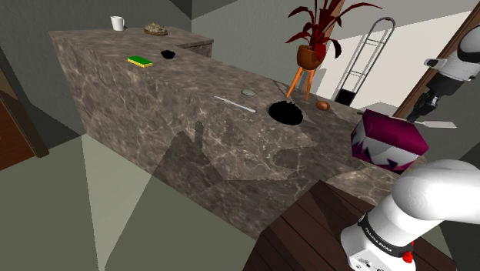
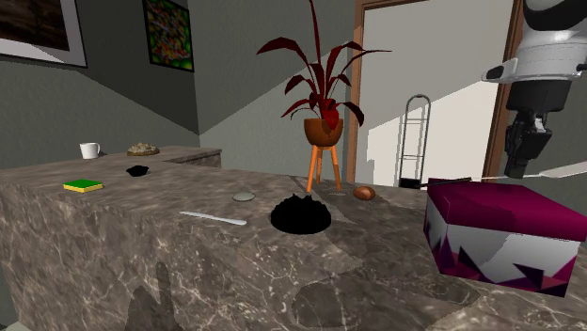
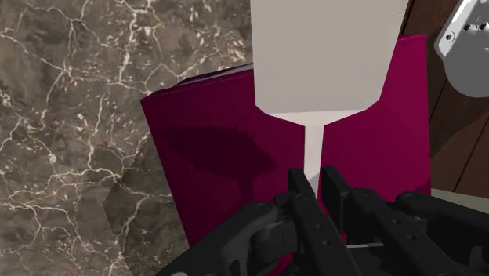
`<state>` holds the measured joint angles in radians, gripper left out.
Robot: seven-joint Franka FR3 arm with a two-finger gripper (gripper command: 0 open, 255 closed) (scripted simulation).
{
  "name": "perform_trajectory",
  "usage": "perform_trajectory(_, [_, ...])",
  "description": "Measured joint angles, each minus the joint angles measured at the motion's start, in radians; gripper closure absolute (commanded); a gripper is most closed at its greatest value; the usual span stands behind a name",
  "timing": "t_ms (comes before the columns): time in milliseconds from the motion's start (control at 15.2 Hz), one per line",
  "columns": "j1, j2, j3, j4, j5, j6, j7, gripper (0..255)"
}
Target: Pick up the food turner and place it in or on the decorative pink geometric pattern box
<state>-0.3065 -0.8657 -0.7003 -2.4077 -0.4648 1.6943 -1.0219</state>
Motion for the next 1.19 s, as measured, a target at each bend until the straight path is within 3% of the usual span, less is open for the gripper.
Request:
perform_trajectory(462, [-0.012,-0.004,-0.038,-0.081,-0.034,0.079,0.005,255])
perform_trajectory(858, [-0.011,-0.004,-0.041,-0.087,-0.035,0.089,0.006,255])
perform_trajectory(924, [-0.011,-0.004,-0.040,-0.087,-0.035,0.089,0.005,0])
perform_trajectory(1188, [-0.013,-0.004,-0.041,-0.088,-0.036,0.087,0.005,0])
